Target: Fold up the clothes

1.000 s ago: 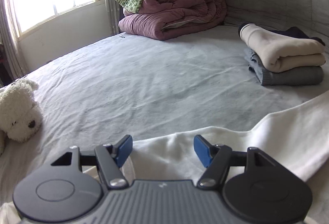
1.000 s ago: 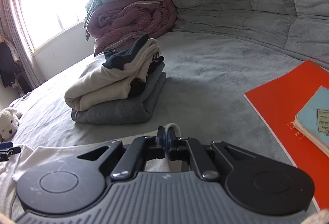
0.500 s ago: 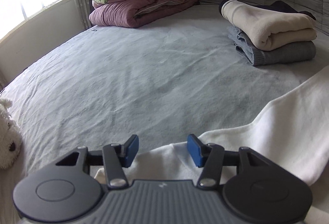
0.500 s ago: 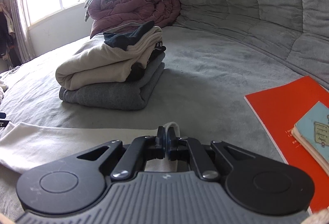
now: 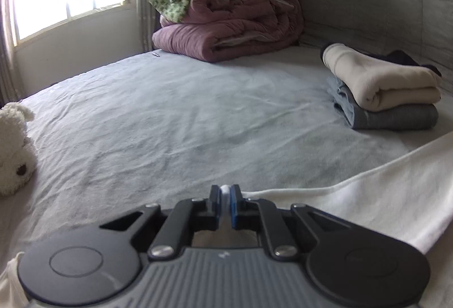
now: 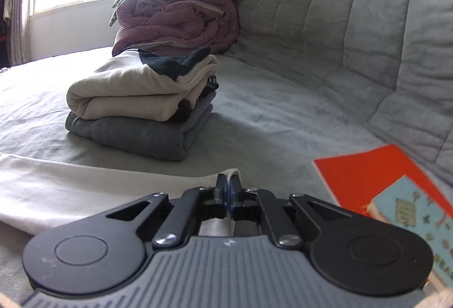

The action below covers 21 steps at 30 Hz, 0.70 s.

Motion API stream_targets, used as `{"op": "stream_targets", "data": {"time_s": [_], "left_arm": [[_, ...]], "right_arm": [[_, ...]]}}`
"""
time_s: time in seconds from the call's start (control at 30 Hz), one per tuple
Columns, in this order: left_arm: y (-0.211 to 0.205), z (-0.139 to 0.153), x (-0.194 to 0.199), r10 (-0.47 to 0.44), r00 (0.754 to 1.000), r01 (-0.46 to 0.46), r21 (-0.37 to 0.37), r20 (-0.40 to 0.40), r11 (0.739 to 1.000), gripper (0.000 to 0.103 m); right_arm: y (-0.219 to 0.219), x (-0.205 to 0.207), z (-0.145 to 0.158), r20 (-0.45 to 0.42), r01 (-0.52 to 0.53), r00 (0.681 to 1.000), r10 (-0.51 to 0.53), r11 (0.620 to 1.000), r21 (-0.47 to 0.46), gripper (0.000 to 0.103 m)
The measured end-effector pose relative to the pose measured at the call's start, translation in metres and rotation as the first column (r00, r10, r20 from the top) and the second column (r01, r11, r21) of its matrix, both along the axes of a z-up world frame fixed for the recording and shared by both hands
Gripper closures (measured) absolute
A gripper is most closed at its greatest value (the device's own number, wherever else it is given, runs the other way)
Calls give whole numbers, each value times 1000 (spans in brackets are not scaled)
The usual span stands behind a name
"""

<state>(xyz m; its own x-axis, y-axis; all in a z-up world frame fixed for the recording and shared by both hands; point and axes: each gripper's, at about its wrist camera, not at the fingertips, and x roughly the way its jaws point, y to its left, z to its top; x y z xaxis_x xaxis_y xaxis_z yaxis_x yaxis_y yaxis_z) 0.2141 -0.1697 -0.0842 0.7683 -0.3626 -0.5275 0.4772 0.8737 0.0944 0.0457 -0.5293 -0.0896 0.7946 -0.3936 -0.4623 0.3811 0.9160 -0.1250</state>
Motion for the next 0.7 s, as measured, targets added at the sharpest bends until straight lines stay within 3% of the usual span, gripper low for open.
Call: {"op": "stream_targets", "data": {"time_s": [0.1, 0.23, 0.3, 0.33, 0.37, 0.47, 0.57, 0.7], "left_arm": [[-11, -8, 4, 10, 1000, -10, 69, 2, 998, 96], [-26, -9, -1, 6, 999, -15, 173, 47, 985, 93], [-30, -6, -8, 4, 997, -19, 199, 73, 980, 84], [-30, -2, -11, 8, 997, -22, 187, 77, 982, 72], [-30, 3, -15, 8, 997, -20, 154, 76, 988, 65], [-40, 15, -33, -35, 997, 28, 88, 69, 996, 65], [-57, 24, -52, -104, 993, 102, 48, 63, 994, 64], [-91, 15, -71, -205, 979, 203, 73, 9, 976, 64]], "right_arm": [[-5, 15, -12, -84, 18, 996, -18, 1000, -3, 101], [-1, 20, -12, -126, 15, 992, -21, 999, -48, 99], [-2, 16, -7, -107, 33, 994, -36, 999, -28, 89], [-4, 12, -2, -89, 47, 995, -47, 999, -6, 78], [-6, 9, 2, -71, 60, 996, -58, 998, 16, 72], [-4, 0, 16, -32, 55, 998, -54, 997, 49, 69], [12, -1, 25, -21, -24, 999, 25, 997, 77, 69], [42, 6, 20, -71, -146, 986, 152, 986, 82, 69]]}}
